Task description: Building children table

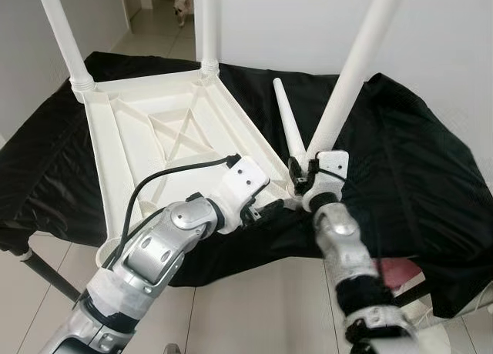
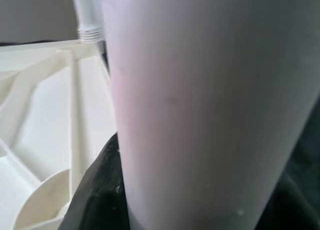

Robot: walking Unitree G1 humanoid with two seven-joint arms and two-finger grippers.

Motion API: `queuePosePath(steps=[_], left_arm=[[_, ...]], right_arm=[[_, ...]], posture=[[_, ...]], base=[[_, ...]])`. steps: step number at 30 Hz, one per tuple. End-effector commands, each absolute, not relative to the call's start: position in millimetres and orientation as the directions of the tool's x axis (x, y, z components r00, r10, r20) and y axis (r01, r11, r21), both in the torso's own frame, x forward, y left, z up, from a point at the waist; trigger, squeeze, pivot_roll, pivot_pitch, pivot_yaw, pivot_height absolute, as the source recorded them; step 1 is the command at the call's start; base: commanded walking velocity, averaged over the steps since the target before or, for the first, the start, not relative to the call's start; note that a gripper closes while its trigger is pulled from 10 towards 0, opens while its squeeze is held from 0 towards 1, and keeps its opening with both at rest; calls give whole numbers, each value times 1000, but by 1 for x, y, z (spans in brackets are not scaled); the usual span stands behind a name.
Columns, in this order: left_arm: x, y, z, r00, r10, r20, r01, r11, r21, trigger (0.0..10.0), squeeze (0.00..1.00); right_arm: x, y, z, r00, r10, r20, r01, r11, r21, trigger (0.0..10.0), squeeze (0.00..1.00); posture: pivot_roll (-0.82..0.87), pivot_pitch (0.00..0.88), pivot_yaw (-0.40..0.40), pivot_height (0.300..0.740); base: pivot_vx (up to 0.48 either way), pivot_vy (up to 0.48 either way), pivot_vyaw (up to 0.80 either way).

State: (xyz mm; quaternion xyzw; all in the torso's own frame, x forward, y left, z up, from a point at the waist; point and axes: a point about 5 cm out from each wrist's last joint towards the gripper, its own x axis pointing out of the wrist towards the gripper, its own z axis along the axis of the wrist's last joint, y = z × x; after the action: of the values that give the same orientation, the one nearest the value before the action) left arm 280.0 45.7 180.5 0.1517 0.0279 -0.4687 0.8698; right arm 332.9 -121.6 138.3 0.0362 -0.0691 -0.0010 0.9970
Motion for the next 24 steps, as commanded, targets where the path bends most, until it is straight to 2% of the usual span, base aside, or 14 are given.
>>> queuePosePath(steps=[1,24], left_arm=[[274,42,181,503,-839,-206,858,457,235,10000,0],[276,42,181,508,-836,-208,855,459,243,10000,0]], right_arm=[[324,-122,123,995,-81,61,74,992,102,10000,0],[323,-114,135,996,12,84,-20,995,97,10000,0]], posture=[[17,55,-67,740],[27,33,-76,740]], base=[[0,0,0],[0,0,0]])
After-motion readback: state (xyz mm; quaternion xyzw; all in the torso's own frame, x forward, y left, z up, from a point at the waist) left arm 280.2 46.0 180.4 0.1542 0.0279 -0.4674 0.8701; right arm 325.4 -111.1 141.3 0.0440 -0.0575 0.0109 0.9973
